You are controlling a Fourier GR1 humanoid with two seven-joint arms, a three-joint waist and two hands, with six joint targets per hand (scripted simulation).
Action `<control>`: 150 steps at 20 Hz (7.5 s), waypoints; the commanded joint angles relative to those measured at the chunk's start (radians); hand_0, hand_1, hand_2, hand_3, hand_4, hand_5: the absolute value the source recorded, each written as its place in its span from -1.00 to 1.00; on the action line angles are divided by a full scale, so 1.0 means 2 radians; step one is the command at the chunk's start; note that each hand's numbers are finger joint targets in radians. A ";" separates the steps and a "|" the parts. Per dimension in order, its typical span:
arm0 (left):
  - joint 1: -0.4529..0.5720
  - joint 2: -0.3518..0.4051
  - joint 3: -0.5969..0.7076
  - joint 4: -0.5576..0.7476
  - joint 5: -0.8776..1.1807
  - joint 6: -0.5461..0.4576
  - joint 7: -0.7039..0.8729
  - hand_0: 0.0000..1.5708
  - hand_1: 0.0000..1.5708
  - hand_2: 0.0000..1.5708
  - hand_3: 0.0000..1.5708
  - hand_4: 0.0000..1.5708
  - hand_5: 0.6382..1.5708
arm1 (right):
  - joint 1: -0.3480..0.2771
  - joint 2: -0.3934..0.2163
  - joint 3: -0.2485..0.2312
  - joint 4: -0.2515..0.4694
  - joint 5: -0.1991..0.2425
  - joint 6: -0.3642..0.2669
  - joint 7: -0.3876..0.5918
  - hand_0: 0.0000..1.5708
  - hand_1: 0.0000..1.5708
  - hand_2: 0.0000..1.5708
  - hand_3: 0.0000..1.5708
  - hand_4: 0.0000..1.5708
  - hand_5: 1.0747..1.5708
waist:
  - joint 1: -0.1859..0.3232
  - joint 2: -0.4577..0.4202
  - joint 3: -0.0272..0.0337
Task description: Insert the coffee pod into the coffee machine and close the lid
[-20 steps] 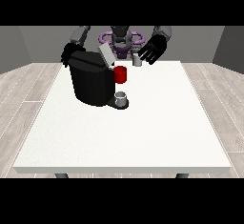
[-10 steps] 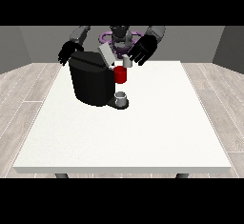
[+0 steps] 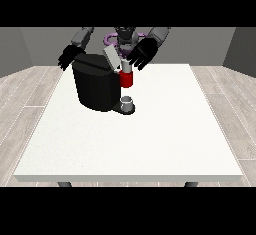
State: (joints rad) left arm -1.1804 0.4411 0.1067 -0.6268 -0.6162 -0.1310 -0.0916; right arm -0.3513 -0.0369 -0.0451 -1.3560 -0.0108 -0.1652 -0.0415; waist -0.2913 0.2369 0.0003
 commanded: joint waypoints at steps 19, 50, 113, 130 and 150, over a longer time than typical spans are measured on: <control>-0.001 0.008 0.004 0.013 -0.019 0.000 -0.012 0.51 0.51 0.59 0.51 -0.37 1.00 | 0.028 -0.003 0.001 -0.016 -0.009 0.013 -0.023 -1.00 -1.00 -1.00 -1.00 -0.42 1.00 | -0.007 0.017 0.0000; 0.012 0.008 -0.026 0.020 -0.063 -0.025 -0.045 -1.00 -1.00 -1.00 -1.00 -1.00 1.00 | 0.019 0.003 0.008 -0.025 0.001 -0.011 0.013 -1.00 -1.00 -1.00 -1.00 -0.48 1.00 | -0.002 0.004 -0.0001; 0.414 -0.218 0.080 -0.243 0.261 -0.090 -0.039 -1.00 -1.00 -1.00 -1.00 -1.00 1.00 | 0.013 -0.062 -0.008 -0.009 -0.033 0.112 0.027 -1.00 -1.00 -1.00 -1.00 -1.00 1.00 | 0.221 -0.175 0.0000; 0.440 -0.203 0.044 -0.358 0.302 -0.037 0.023 -1.00 -1.00 -1.00 -1.00 -1.00 1.00 | -0.093 -0.054 -0.008 0.102 -0.001 0.111 0.001 -1.00 -1.00 -1.00 -1.00 -1.00 1.00 | 0.196 -0.102 -0.0002; 0.485 -0.165 0.040 -0.360 0.321 -0.058 -0.018 -1.00 -1.00 -1.00 -1.00 -1.00 1.00 | -0.136 -0.031 0.002 0.145 0.025 0.106 -0.012 -1.00 -1.00 -1.00 -1.00 -1.00 1.00 | 0.202 -0.091 -0.0003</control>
State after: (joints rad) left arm -0.2454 0.0884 0.1728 -1.3853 0.0163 -0.2205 -0.0743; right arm -0.6408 -0.1520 -0.0839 -1.0707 0.0199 0.0614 -0.0977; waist 0.1292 0.0613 -0.0041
